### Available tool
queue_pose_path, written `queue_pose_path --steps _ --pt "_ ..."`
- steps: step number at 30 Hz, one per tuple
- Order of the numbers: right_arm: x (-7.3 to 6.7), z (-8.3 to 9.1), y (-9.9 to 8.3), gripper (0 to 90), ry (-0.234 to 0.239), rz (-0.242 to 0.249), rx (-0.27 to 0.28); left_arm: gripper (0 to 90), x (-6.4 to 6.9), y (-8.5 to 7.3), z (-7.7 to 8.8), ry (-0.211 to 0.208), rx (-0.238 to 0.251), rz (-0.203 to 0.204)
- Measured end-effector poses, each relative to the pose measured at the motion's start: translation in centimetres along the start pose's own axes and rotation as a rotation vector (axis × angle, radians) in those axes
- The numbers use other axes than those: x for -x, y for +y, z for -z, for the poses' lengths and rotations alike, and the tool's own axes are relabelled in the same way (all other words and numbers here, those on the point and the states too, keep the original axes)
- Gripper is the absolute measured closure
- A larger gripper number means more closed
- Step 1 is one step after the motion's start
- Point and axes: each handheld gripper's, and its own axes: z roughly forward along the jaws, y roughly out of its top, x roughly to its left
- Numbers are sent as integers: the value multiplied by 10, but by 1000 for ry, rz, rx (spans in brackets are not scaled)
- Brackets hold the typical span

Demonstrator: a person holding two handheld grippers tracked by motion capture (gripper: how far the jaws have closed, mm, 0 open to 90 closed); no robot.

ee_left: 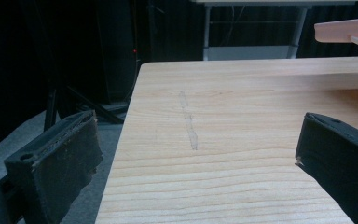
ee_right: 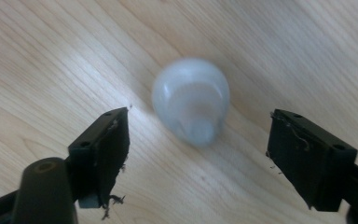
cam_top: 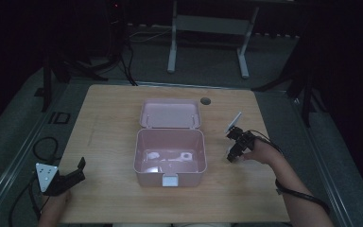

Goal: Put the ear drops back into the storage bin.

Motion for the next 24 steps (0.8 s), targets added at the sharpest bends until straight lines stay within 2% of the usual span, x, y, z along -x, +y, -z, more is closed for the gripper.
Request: queue_pose_path --steps 2,5,13,17,18,24 --pt "-1 1 4 232 2 30 -4 3 0 0 0 -2 0 -1" --pt "-3 2 10 246 4 50 3 3 0 0 0 -3 -1 -2" --pt "-1 -3 18 324 3 47 -26 3 0 0 0 -6 -1 -2" --pt "0 -6 19 397 -2 56 -28 3 0 0 0 -6 -1 -3" --pt "0 -6 19 463 -2 61 -25 3 0 0 0 -6 -1 -3" --pt "-4 -8 20 592 11 101 -45 3 0 0 0 -6 -4 -5"
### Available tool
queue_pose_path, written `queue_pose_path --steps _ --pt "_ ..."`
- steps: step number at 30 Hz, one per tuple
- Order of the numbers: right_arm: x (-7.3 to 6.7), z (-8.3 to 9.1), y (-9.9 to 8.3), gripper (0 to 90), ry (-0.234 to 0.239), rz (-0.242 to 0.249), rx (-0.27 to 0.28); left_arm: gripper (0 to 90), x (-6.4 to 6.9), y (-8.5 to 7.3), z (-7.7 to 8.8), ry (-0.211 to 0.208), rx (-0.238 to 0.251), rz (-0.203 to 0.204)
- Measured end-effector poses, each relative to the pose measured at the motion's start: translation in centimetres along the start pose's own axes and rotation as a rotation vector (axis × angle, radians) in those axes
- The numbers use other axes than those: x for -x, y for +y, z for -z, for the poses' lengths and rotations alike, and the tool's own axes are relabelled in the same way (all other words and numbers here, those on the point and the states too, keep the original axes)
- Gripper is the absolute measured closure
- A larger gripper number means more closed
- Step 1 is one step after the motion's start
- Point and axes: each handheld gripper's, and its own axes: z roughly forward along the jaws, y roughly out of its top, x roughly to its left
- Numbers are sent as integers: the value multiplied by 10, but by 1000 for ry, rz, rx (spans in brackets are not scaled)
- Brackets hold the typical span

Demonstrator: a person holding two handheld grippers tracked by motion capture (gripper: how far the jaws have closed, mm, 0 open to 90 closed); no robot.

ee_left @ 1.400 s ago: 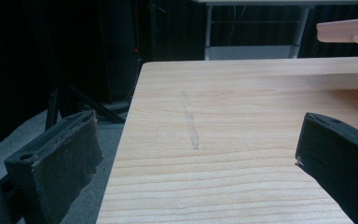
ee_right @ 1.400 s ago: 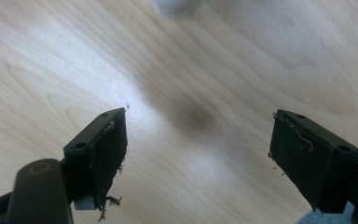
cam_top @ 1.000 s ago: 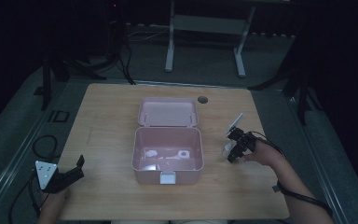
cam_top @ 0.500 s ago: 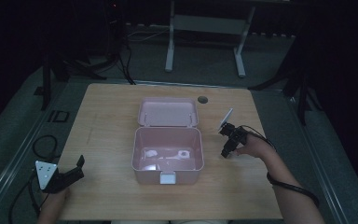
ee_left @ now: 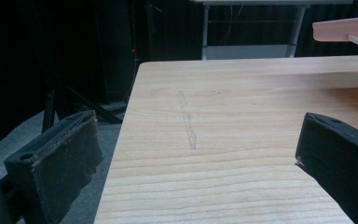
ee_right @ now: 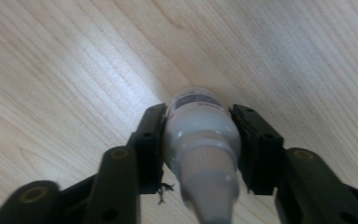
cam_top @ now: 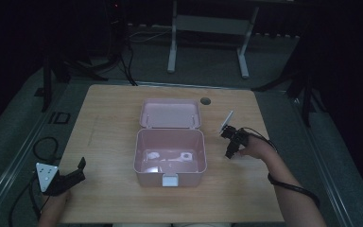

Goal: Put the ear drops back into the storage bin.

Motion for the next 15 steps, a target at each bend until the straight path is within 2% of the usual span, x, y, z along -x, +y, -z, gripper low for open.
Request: queue_pose_path --steps 6,9,15 --pt "-4 0 0 596 -39 74 -7 3 0 0 0 -1 0 0" --pt "-7 0 -2 597 -42 119 -20 3 0 0 0 -1 0 0" --pt "-7 4 -7 598 -37 158 -22 3 0 0 0 0 -1 -1"
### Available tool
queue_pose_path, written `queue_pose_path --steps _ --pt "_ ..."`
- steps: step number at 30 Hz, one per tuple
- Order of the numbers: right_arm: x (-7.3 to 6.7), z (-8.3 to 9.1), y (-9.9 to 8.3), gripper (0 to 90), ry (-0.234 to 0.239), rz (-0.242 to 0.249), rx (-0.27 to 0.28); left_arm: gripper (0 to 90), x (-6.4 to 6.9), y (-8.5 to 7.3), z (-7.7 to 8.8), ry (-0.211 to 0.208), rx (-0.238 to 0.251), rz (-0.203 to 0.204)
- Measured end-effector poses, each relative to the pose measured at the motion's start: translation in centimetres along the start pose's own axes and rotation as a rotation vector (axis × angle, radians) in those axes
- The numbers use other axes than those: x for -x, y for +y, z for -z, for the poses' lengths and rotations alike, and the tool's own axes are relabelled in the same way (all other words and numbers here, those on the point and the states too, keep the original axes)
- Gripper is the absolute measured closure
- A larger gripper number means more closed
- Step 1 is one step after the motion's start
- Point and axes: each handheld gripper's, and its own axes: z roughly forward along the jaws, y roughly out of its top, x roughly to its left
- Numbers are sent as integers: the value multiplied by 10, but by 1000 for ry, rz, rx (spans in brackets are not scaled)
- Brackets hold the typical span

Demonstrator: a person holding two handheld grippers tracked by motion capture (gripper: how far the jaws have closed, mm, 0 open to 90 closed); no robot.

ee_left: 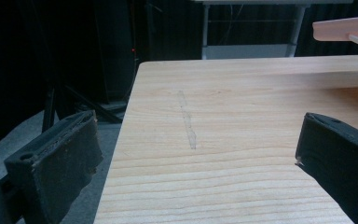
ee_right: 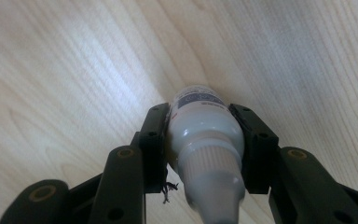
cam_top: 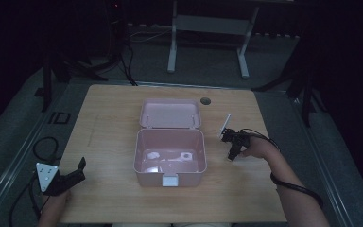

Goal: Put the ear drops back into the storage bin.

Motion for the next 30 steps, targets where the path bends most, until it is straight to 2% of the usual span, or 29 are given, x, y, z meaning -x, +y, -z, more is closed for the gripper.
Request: queue_pose_path --steps 4,5,7,11,16,17,20,21,23,25,27,30 --pt "-3 2 -4 598 0 39 -3 3 0 0 0 1 -1 0" --pt "-6 3 -7 598 -4 77 -2 3 0 0 0 1 -1 0" --pt "-7 4 -8 598 -3 86 -3 3 0 0 0 1 -1 0" --pt "-14 4 -14 598 -4 155 -36 3 0 0 0 3 -3 0" --pt "-31 7 -24 597 14 309 -1 3 0 0 0 3 -4 1" --pt "-38 8 -27 597 -1 372 0 3 0 0 0 3 -5 1" --pt "-46 7 -30 597 -29 436 -26 3 0 0 0 3 -5 1" --pt "-46 7 -30 597 -29 436 -26 3 0 0 0 3 -5 1" --pt "-53 5 -32 598 -42 479 -52 3 0 0 0 4 -5 1" --pt "-57 5 -33 598 -42 510 -56 3 0 0 0 4 -6 2" --pt "-63 5 -33 598 -64 557 -54 3 0 0 0 3 -6 2" --pt "-69 7 -34 598 -63 594 -41 3 0 0 0 3 -5 1"
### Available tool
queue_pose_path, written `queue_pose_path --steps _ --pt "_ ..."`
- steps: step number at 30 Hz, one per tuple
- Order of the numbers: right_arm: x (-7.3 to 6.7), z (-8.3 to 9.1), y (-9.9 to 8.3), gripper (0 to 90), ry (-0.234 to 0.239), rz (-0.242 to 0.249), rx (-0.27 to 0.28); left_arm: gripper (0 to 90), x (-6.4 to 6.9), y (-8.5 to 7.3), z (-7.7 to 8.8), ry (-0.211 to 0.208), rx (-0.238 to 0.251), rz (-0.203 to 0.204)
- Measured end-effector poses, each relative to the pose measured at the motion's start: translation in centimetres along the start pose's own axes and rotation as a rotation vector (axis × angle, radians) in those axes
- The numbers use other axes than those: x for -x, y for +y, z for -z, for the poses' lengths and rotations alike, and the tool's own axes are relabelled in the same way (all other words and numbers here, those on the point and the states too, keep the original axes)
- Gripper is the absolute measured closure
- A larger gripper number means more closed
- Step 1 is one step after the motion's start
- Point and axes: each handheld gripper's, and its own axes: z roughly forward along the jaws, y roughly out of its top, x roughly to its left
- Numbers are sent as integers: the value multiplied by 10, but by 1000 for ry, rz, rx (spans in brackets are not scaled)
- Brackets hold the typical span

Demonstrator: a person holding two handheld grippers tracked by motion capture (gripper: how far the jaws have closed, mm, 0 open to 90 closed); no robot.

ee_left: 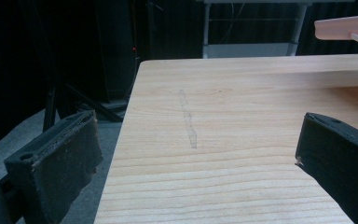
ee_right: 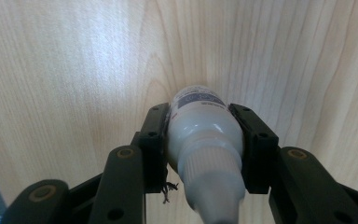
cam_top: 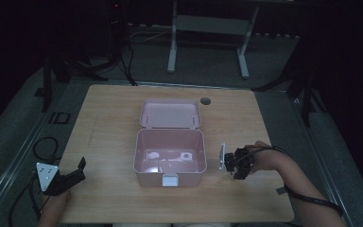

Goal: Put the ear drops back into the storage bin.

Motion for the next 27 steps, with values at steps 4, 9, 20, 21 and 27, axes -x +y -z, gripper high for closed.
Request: queue_pose_path --steps 4,9,20,21,27 --pt "-5 5 4 598 -6 37 6 3 0 0 0 1 0 -1" --pt "-6 11 6 598 -3 34 11 3 0 0 0 1 0 -2" --pt "-9 37 7 598 3 20 24 3 0 0 0 2 -2 -1" --pt "-9 41 6 598 0 18 25 3 0 0 0 2 -1 -2" --pt "-12 57 7 598 6 15 33 3 0 0 0 2 -1 -2"
